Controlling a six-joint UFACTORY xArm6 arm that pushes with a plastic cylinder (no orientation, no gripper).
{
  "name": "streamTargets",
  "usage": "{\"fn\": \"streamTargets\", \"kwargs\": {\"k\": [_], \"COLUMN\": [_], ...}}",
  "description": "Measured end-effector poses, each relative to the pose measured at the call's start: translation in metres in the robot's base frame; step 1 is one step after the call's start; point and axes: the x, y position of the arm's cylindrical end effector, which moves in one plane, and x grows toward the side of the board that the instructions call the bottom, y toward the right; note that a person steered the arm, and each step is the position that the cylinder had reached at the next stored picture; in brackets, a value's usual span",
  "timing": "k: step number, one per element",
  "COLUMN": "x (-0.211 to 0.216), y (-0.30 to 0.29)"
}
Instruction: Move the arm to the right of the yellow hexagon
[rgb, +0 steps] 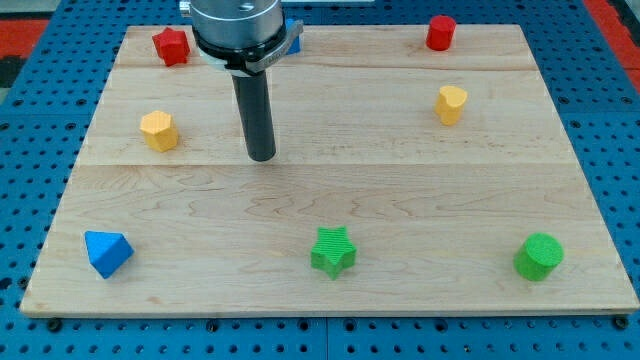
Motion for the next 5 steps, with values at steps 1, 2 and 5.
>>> {"fn": "streamTargets", "kwargs": {"k": [1,2,5], "x": [-0.001,-0.006,-0.015], "y": [0.002,0.004,0.023]}}
